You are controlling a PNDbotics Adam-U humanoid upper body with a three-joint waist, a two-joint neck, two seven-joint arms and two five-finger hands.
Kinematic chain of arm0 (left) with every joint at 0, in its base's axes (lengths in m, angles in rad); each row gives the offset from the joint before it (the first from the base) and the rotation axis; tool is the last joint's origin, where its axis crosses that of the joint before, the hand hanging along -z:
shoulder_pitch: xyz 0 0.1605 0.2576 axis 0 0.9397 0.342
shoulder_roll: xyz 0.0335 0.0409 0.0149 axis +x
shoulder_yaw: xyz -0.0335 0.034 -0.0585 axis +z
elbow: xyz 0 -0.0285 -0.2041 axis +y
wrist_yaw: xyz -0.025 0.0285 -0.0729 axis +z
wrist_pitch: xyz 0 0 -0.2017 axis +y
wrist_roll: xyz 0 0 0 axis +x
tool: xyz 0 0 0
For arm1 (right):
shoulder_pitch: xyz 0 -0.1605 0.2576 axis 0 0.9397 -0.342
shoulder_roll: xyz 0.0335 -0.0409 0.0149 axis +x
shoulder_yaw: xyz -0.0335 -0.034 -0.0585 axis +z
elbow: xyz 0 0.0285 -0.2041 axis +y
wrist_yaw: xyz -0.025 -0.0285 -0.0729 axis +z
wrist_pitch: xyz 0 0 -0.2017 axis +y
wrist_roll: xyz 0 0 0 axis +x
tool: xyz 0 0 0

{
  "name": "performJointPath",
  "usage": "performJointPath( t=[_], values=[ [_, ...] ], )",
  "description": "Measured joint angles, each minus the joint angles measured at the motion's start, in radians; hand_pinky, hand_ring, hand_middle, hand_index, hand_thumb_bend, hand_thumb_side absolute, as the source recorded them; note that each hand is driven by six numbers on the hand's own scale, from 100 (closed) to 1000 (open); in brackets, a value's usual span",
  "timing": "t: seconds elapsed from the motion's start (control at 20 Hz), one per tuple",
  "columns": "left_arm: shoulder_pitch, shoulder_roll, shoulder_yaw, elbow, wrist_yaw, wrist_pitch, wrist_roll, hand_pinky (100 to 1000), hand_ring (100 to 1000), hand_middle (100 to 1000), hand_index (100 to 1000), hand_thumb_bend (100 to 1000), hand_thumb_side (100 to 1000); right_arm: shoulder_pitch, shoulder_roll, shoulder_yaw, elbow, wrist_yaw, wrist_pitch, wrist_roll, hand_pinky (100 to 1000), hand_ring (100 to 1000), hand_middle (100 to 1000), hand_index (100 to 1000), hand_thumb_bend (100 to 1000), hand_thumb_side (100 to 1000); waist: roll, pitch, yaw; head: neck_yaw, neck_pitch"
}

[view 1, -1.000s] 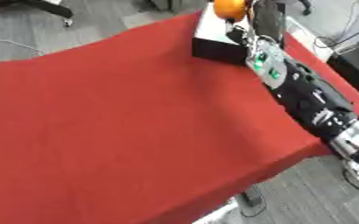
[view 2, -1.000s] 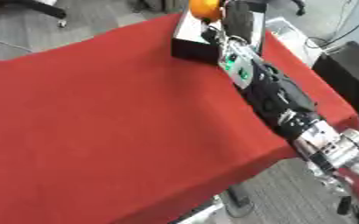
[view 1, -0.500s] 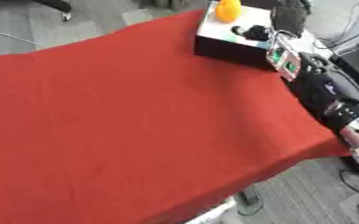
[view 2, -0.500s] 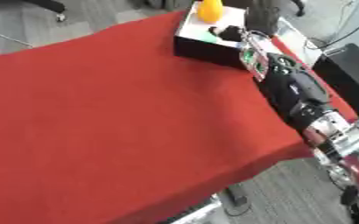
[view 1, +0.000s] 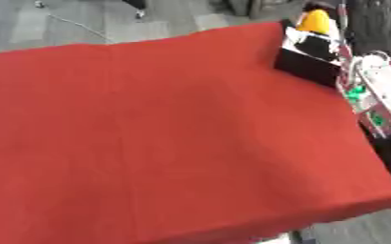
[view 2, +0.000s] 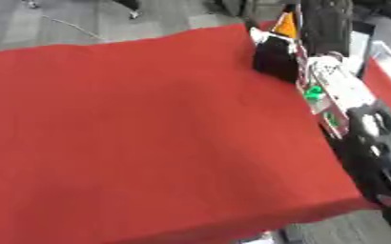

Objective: Pick up the objects with one hand, pass them to the other hand, and then place them into the box on the other side of the table.

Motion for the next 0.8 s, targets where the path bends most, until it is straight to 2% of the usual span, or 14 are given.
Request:
performJointPath(
  t=[0.15,0.35,0.5,0.8],
  values=[
    [0.000,-0.035,0.002,-0.007,-0.016,0.003,-0.001,746,563,542,666,100,771,0.013,0.087,0.064,-0.032,0.003,-0.102,-0.012,645,798,740,931,506,491,-0.019,-0.004,-0.012,0.056,0.000],
    [0.008,-0.078,0.002,-0.031,-0.017,0.020,-0.001,749,567,545,665,100,791,0.027,0.159,0.114,-0.043,-0.024,-0.193,-0.018,627,789,728,933,526,482,-0.032,-0.012,-0.024,0.088,0.000],
    [0.017,-0.107,-0.003,-0.048,-0.017,0.039,-0.002,750,569,547,665,100,798,0.040,0.183,0.126,-0.043,-0.048,-0.213,-0.016,617,786,723,935,534,479,-0.036,-0.012,-0.026,0.095,0.000],
    [0.035,-0.136,-0.005,-0.061,-0.018,0.059,-0.004,751,569,547,665,100,812,0.071,0.214,0.124,-0.043,-0.079,-0.203,-0.029,595,776,709,938,543,480,-0.036,-0.012,-0.030,0.094,0.000]
  ],
)
